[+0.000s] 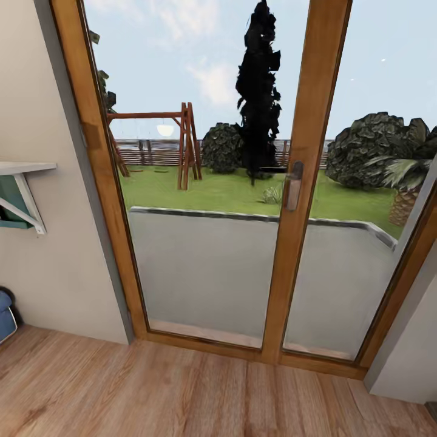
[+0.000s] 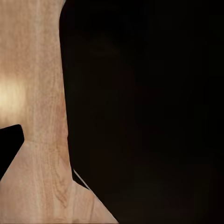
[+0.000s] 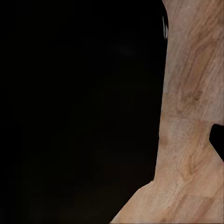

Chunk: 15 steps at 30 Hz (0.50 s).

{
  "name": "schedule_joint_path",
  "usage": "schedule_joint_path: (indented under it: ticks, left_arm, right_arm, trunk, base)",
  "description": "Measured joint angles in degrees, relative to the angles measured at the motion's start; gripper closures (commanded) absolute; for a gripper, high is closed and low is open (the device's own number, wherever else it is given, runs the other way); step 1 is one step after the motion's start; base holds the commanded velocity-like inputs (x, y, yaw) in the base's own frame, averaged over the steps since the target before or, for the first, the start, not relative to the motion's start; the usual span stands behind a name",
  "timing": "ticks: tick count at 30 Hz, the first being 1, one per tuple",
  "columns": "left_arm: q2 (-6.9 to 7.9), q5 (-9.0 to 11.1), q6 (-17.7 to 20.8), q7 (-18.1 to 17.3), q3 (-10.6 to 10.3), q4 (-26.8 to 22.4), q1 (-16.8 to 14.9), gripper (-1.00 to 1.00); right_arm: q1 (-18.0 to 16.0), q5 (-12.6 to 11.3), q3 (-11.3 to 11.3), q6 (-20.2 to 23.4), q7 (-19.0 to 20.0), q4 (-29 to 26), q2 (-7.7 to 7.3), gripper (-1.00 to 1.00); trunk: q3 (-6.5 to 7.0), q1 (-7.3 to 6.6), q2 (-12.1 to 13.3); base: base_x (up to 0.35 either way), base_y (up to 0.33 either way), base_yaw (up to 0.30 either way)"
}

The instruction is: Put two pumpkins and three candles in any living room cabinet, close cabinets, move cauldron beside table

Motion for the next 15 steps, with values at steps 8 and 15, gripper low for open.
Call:
schedule_joint_path:
  ticks: [8,15]
  left_arm:
    - [-2.58,-1.9,1.2,-0.8,-0.4,0.6,-2.1,-1.00]
    - [-4.37,-1.7,0.0,-0.5,-0.3,-1.2,-2.2,-1.00]
  right_arm:
    - [2.6,-0.3,-2.2,-0.2,-0.6,0.6,1.81,-1.00]
    - [4.4,-0.5,-2.6,-0.2,-0.7,-1.0,3.55,-1.00]
  trunk:
    - [0.01,0.03,0.0]
    - [-0.15,0.00,0.0]
  base:
    - [-0.090,0.000,0.000]
    - [-0.091,0.000,0.146]
